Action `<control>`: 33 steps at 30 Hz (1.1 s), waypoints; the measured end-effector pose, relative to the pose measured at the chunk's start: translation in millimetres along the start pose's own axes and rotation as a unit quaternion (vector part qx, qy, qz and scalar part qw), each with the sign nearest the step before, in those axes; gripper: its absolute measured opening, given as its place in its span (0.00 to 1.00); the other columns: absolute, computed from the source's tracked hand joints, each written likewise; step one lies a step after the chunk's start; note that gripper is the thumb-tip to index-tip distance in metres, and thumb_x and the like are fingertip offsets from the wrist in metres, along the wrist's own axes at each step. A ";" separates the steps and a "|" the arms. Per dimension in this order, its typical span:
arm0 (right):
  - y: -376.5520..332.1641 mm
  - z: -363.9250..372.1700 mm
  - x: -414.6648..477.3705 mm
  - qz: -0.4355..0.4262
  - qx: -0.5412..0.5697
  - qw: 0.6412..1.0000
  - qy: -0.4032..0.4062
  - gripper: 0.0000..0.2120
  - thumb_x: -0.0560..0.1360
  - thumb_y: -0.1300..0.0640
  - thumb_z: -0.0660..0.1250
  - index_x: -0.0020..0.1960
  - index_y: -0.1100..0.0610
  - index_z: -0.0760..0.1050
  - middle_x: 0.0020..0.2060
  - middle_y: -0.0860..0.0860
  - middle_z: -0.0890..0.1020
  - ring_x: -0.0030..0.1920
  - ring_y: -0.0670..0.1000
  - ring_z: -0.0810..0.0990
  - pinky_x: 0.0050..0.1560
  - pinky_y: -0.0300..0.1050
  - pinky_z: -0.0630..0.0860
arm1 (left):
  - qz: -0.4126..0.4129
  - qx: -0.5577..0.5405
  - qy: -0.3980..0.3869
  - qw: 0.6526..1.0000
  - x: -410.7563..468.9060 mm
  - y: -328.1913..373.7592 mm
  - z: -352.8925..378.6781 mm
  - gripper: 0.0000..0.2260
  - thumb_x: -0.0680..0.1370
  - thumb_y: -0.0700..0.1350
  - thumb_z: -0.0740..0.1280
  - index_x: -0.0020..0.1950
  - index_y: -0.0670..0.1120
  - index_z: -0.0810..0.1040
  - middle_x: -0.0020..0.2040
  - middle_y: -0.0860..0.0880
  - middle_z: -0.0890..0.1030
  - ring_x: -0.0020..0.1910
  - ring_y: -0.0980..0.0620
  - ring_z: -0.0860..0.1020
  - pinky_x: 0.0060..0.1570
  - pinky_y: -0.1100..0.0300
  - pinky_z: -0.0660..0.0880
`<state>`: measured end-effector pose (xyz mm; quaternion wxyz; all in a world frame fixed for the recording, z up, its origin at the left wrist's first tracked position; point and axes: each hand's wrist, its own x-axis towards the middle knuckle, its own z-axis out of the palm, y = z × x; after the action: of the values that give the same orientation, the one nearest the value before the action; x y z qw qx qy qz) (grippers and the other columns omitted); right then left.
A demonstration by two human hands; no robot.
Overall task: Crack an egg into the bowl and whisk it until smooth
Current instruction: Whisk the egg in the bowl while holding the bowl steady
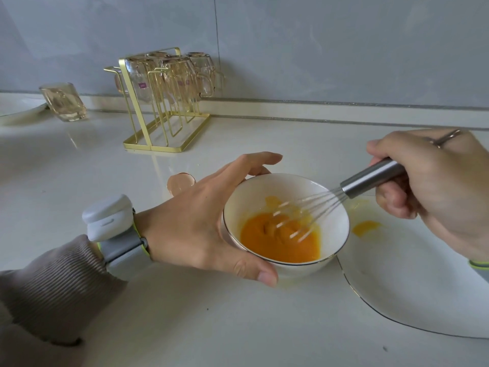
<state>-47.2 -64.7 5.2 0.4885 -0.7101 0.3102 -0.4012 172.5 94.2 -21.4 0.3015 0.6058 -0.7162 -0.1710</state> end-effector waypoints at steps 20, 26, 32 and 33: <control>-1.2 -0.2 -1.9 0.002 -0.004 1.000 0.003 0.23 0.78 0.57 0.67 0.24 0.60 0.73 0.16 0.53 0.69 0.19 0.55 0.65 0.22 0.39 0.63 | 0.007 -0.003 0.005 1.000 -0.7 -1.8 -0.5 0.54 0.59 0.78 0.70 0.79 0.58 0.56 0.70 0.59 0.72 0.67 0.58 0.76 0.61 0.69 0.73; -3.0 0.7 -2.9 0.015 0.029 0.999 -0.004 0.25 0.78 0.58 0.66 0.22 0.58 0.72 0.15 0.54 0.68 0.17 0.54 0.64 0.20 0.38 0.62 | 0.007 -0.001 0.005 1.000 -0.6 -1.9 -0.6 0.54 0.59 0.77 0.70 0.79 0.58 0.56 0.70 0.58 0.73 0.67 0.56 0.77 0.63 0.62 0.75; -2.6 1.5 -3.9 0.010 0.024 1.000 -0.015 0.24 0.77 0.58 0.66 0.23 0.58 0.73 0.16 0.54 0.68 0.18 0.54 0.65 0.21 0.39 0.62 | 0.006 -0.001 0.006 1.000 -0.6 -1.6 -0.4 0.54 0.59 0.78 0.69 0.78 0.59 0.56 0.70 0.59 0.72 0.67 0.56 0.77 0.62 0.62 0.77; -2.2 1.1 -3.9 0.001 0.013 1.000 -0.006 0.23 0.77 0.58 0.66 0.23 0.59 0.74 0.16 0.53 0.69 0.18 0.55 0.65 0.21 0.39 0.63 | 0.006 -0.001 0.006 1.000 -0.7 -1.5 -0.6 0.54 0.58 0.78 0.69 0.78 0.59 0.56 0.71 0.59 0.72 0.67 0.57 0.76 0.62 0.62 0.76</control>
<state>-48.1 -60.3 6.0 0.5000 -0.7058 0.3022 -0.4006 174.0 94.7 -22.1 0.3070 0.6024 -0.7178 -0.1663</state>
